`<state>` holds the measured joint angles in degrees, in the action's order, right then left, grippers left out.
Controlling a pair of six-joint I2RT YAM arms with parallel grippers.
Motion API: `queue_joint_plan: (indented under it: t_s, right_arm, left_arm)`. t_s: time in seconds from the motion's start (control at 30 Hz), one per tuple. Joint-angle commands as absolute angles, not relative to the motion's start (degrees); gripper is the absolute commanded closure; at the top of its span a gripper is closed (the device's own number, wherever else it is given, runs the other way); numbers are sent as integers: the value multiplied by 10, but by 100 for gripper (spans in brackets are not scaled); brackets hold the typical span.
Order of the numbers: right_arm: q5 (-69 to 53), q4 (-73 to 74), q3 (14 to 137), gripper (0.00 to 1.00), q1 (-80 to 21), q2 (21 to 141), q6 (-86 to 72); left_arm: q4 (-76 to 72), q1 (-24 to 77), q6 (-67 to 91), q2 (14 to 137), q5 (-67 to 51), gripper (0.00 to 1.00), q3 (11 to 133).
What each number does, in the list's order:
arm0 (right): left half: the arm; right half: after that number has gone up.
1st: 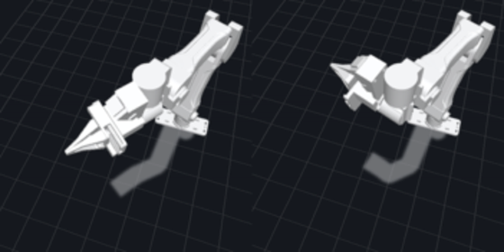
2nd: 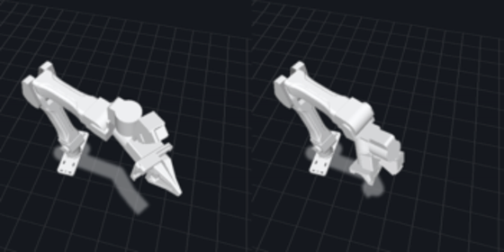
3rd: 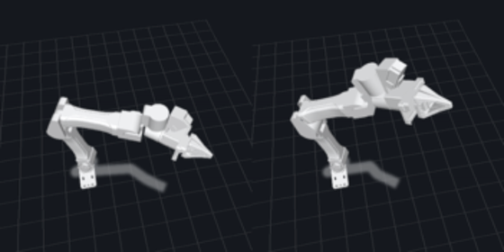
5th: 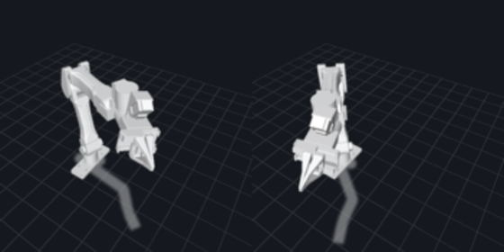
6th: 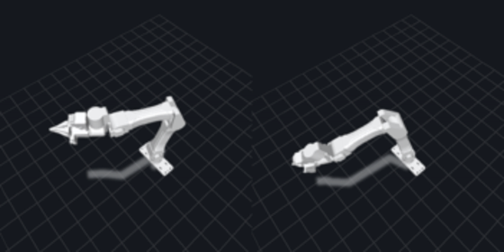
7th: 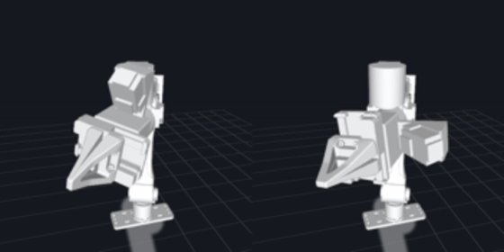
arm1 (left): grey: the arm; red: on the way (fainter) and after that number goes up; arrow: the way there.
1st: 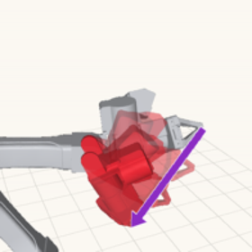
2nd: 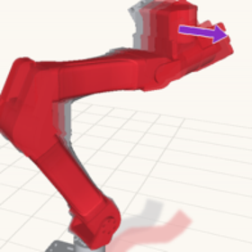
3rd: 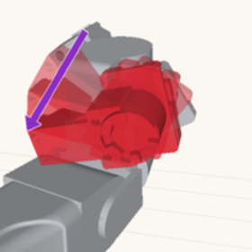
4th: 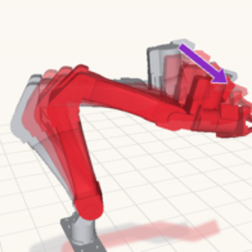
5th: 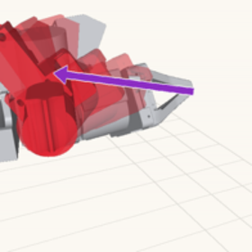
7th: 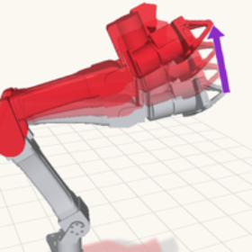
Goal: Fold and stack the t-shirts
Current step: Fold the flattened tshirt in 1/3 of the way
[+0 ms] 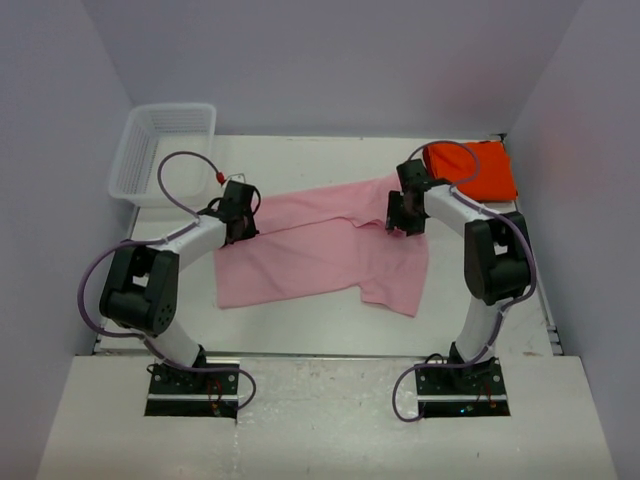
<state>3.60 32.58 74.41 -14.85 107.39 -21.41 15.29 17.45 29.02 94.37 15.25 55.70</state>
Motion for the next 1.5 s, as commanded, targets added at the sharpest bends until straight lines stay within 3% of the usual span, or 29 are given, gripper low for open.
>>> queue_joint_plan:
  t_s: [0.0, 0.4, 0.53, 1.13, 1.47]
  right_arm:
    - [25, 330, 780, 46, -144, 1088, -224]
    - [41, 398, 847, 49, -141, 1136, -236]
    - [51, 400, 844, 55, -138, 1132, -245]
    - [66, 456, 896, 55, -132, 1168, -278]
    - [50, 490, 923, 67, -131, 1187, -291]
  left_arm:
    - [129, 178, 300, 912, 163, 83, 560]
    - [126, 178, 302, 898, 167, 82, 552]
    - [126, 178, 301, 888, 169, 81, 549]
    - [121, 178, 304, 869, 149, 80, 548]
    - [112, 180, 313, 855, 132, 80, 529]
